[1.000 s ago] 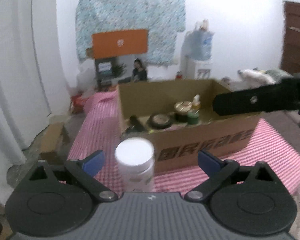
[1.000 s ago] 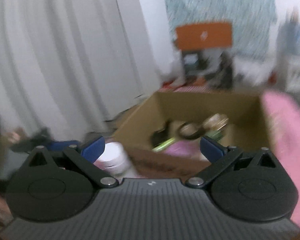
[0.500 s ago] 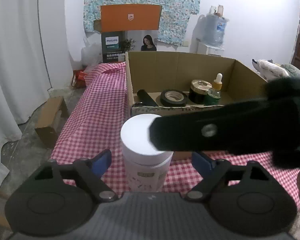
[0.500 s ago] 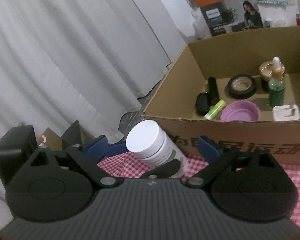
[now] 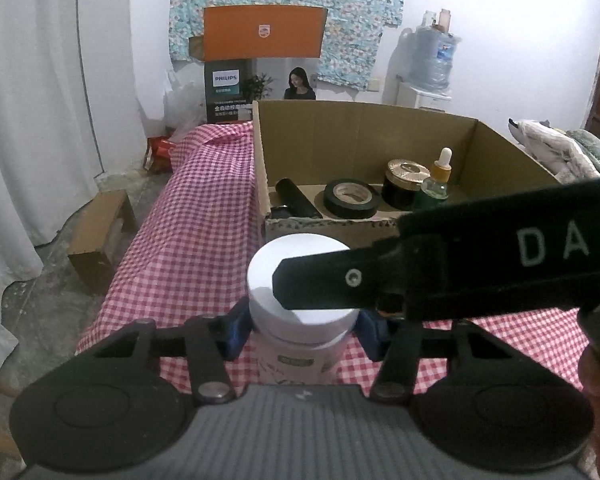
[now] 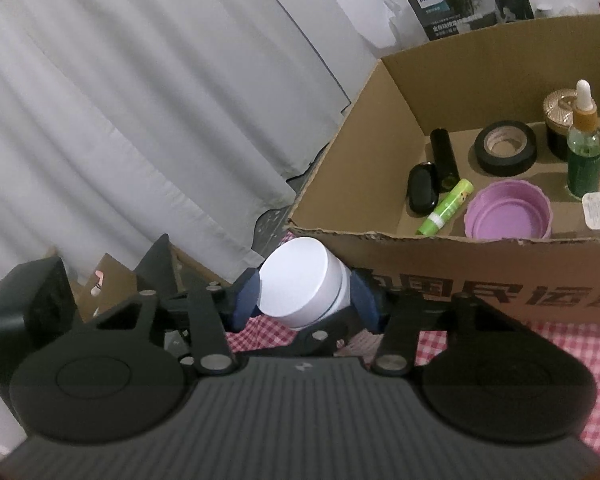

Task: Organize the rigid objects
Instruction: 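Grasp the white supplement jar by its lid with the right tool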

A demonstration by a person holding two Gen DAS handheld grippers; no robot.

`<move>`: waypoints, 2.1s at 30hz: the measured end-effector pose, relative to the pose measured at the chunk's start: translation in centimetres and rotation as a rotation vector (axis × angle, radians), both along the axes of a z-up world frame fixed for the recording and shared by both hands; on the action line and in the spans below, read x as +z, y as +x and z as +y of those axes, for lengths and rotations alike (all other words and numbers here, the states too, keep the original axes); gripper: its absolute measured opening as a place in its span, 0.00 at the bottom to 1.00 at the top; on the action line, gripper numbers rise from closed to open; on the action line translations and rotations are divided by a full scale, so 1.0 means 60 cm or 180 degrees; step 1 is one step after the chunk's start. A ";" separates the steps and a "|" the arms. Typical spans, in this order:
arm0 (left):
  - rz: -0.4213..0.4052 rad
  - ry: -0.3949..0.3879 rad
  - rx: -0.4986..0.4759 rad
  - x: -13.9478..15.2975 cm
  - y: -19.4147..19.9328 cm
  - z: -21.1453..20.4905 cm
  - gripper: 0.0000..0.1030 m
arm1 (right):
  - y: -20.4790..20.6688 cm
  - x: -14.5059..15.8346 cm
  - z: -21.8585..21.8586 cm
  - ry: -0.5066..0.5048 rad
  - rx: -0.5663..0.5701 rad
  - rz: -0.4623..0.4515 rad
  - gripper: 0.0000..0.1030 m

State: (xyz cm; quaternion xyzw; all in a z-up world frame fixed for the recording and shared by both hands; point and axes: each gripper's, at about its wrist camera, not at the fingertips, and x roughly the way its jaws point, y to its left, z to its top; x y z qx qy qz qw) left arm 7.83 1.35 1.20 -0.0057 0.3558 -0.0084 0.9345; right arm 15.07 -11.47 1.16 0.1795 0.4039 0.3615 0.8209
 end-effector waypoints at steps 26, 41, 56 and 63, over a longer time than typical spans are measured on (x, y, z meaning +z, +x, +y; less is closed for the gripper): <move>-0.0046 -0.0100 -0.0731 0.011 -0.018 -0.148 0.53 | -0.073 0.022 -0.145 -0.0073 -0.0614 -0.0011 0.47; 0.0133 0.0114 -0.0994 -0.017 0.001 -0.211 0.54 | -0.084 -0.010 -0.210 0.0010 -0.0909 0.0118 0.47; 0.0132 0.0171 -0.0988 -0.013 0.004 -0.219 0.53 | -0.094 -0.005 -0.217 0.0057 -0.0906 0.0086 0.47; 0.0022 0.0218 -0.0994 0.011 -0.015 -0.222 0.53 | -0.108 0.013 -0.221 0.0104 -0.0902 -0.0036 0.47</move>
